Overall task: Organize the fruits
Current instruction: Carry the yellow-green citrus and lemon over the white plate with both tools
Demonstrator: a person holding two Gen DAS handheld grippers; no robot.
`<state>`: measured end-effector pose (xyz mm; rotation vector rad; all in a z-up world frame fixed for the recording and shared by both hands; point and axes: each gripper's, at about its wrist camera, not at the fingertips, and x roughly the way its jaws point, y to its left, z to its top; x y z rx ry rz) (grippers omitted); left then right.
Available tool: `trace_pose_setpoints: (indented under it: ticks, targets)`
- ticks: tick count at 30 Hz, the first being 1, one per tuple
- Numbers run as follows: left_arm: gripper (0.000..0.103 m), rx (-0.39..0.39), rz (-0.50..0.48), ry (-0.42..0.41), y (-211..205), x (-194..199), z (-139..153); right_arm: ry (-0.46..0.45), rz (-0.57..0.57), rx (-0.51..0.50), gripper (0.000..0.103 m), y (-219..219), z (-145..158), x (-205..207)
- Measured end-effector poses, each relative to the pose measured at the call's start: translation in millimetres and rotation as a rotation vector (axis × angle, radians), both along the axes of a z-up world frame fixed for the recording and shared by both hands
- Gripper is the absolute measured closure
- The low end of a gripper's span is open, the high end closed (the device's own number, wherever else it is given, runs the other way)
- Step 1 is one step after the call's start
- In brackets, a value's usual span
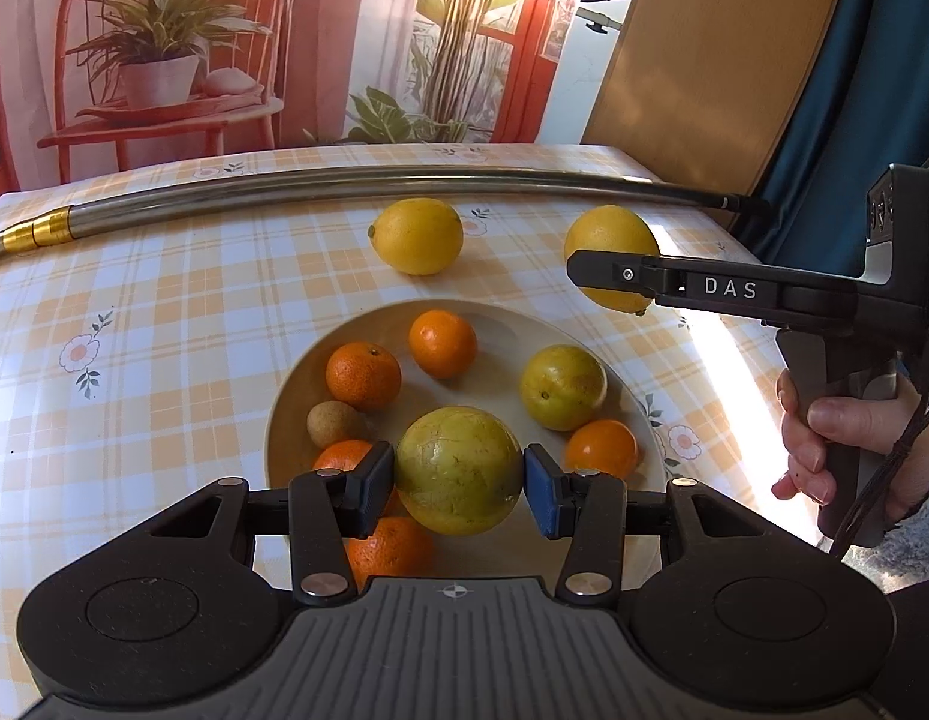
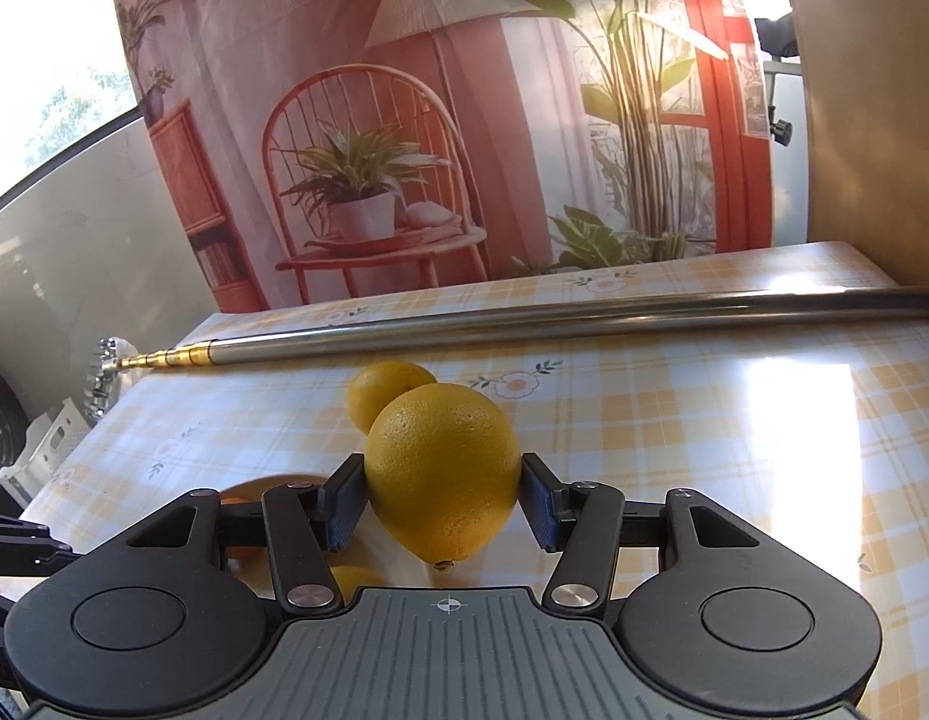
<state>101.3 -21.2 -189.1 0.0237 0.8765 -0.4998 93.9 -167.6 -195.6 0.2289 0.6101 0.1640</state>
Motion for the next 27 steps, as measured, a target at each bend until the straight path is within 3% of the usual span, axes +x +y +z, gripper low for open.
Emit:
trace_pose_setpoints:
  ticks: [6,13,20,27]
  targets:
    - [0.054,0.022,-0.046,0.04,-7.8,-9.2,-1.0,0.01,0.038,0.032,0.053,11.7,2.1,-21.1]
    - [0.054,-0.014,-0.073,0.108,-12.4,-14.5,-9.3,0.003,0.061,0.039,0.053,15.5,4.2,-41.1]
    - [0.054,0.045,-0.091,0.119,-19.2,-14.7,-18.1,-0.002,0.061,0.041,0.053,14.8,5.8,-42.3]
    - [0.053,0.015,-0.084,0.129,-13.5,-11.5,-20.7,0.01,0.082,0.027,0.053,22.2,3.6,-37.3]
